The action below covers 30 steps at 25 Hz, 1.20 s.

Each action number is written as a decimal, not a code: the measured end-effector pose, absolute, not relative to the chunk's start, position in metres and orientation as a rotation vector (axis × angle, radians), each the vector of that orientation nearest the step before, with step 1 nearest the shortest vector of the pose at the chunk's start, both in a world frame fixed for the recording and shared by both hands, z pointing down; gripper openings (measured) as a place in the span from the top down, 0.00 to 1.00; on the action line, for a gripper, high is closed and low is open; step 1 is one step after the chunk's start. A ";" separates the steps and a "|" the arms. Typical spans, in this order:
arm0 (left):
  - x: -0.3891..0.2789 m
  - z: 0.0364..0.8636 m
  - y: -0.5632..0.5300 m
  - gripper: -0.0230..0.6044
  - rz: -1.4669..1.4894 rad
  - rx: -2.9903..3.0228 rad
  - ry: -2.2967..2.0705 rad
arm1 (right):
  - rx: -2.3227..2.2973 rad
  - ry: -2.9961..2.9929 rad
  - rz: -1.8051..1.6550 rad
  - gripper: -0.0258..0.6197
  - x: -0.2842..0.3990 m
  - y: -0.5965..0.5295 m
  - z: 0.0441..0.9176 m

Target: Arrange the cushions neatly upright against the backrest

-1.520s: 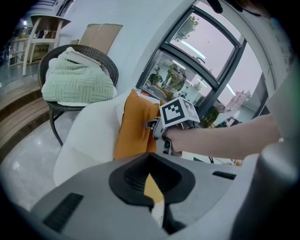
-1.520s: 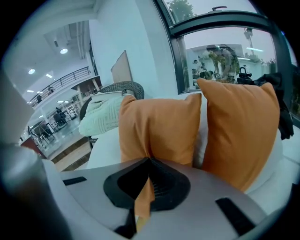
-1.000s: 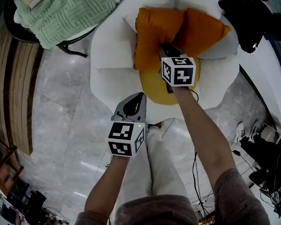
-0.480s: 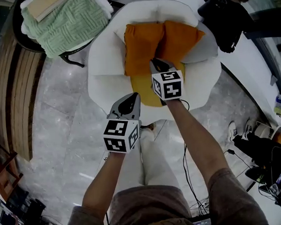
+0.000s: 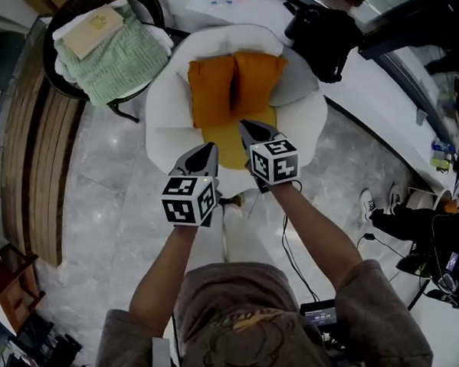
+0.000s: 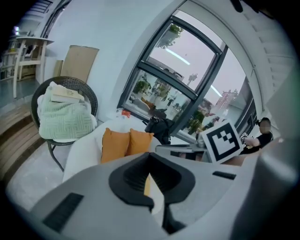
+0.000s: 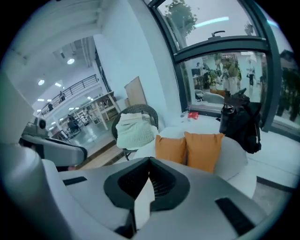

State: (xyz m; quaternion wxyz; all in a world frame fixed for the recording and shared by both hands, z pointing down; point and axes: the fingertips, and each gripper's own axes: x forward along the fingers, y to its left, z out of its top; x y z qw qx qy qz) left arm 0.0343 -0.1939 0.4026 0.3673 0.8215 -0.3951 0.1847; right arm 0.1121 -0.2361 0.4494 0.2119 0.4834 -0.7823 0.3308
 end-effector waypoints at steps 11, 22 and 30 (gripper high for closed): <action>0.069 0.299 -0.156 0.96 0.532 2.276 -0.887 | 1.368 -2.306 0.933 0.93 0.115 -0.174 0.321; 0.089 0.211 -0.110 0.96 0.508 2.471 -0.735 | 1.273 -2.587 0.653 0.93 0.121 -0.112 0.198; 0.116 0.179 -0.072 0.96 0.495 2.602 -0.579 | 1.235 -2.740 0.499 0.93 0.141 -0.060 0.150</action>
